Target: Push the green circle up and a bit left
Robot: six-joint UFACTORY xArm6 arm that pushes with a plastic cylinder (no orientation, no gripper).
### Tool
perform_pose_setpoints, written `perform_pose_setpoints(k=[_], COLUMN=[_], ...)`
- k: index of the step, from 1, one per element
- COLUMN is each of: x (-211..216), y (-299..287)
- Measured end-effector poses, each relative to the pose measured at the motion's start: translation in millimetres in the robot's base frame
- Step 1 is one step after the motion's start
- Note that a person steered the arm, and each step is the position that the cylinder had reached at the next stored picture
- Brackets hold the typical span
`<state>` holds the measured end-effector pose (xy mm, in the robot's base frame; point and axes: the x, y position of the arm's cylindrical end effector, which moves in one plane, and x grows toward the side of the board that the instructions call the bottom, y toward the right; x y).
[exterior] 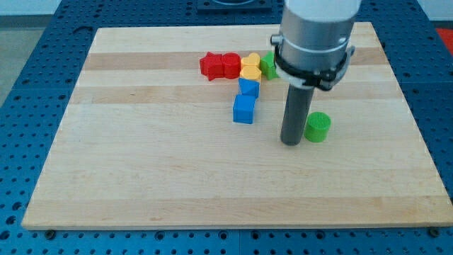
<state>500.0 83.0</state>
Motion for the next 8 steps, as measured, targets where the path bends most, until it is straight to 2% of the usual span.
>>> perform_pose_setpoints(k=[1, 2, 4, 5, 7, 8], x=[19.7, 10.7, -80.9, -111.2, -117.4, -137.9], y=[9.2, 40.6, 65.6, 75.5, 88.7, 88.7])
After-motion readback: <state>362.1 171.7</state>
